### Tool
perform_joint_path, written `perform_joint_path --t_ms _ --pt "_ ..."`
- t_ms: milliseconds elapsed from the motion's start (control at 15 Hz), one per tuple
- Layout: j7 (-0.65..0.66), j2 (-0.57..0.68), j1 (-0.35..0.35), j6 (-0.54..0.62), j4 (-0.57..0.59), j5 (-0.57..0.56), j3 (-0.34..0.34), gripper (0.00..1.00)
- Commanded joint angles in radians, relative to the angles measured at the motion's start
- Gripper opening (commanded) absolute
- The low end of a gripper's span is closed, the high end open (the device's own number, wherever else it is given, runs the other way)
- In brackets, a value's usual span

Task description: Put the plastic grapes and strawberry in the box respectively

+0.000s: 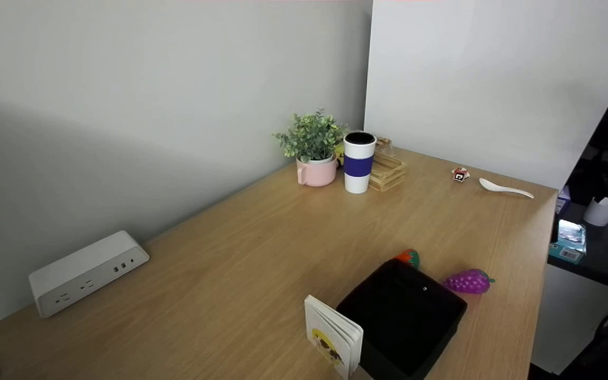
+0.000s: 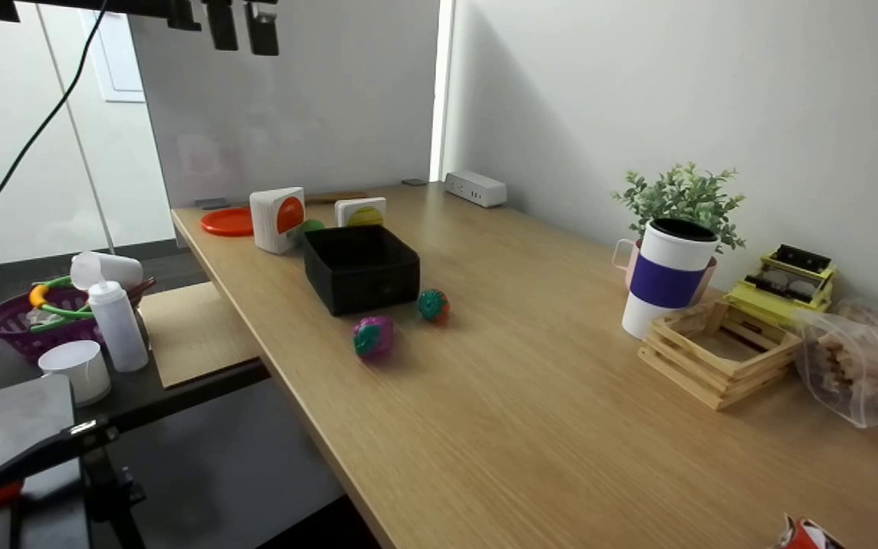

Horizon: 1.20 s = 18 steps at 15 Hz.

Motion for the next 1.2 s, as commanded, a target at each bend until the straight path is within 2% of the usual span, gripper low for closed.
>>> perform_joint_path --t_ms 0,333,533,600,1133 --pt "0.044 0.094 -0.066 0.083 0.046 -0.036 -0.033 1.00" --pt "0.025 0.229 -0.096 0.196 0.043 0.070 -0.132 1.00" --pt "-0.014 0.286 -0.088 0.207 0.055 0.162 -0.169 1.00" --pt "0.021 0.245 -0.093 0.204 0.024 0.109 -0.155 1.00" --pt "-0.017 0.306 -0.093 0.208 0.055 0.151 -0.170 1.00"
